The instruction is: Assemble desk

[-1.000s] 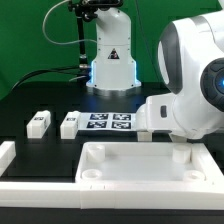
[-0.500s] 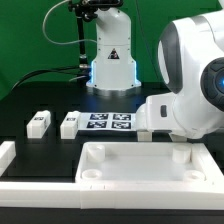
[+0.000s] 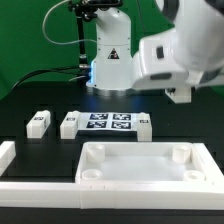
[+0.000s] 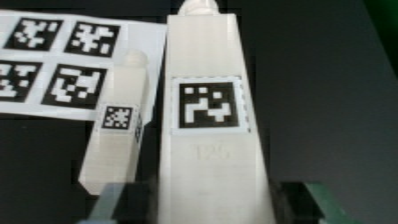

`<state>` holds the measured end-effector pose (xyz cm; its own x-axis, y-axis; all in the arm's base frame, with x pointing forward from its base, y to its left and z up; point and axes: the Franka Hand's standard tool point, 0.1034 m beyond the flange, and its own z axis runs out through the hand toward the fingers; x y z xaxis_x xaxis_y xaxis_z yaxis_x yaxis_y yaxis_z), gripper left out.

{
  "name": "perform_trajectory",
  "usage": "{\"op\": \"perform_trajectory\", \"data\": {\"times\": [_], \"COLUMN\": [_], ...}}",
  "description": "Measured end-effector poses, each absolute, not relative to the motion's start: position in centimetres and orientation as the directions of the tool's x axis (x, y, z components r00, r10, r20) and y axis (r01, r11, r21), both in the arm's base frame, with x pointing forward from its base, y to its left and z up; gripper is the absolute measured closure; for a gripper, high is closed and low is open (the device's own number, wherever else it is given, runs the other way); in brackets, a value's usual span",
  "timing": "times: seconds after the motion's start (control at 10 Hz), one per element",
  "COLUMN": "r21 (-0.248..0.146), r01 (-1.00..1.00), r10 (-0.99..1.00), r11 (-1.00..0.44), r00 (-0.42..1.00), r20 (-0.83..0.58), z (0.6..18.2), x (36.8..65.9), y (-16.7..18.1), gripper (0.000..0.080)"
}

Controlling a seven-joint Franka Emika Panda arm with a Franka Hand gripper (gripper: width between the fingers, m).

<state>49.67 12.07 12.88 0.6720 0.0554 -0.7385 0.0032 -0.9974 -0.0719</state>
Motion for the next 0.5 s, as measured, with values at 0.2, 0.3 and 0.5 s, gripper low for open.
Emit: {"op": "perform_trajectory", "data": {"times": [0.2,0.3,0.5], "r21": [-0.073,-0.075,-0.102], "r01": [-0.003,-0.005,0.033], "r10": [0.043,0.036,0.069], "r11": [-0.997,-0.997,-0.994], "r00": [0.794,0.84,0.924], "r20": [-0.607,-0.541,-0.376], "z": [12.8,12.8,14.8], "x": [50.3,50.7,52.6], "y": [12.3,12.4,11.5], "gripper": [0.0511,0.0511,0.0511]}}
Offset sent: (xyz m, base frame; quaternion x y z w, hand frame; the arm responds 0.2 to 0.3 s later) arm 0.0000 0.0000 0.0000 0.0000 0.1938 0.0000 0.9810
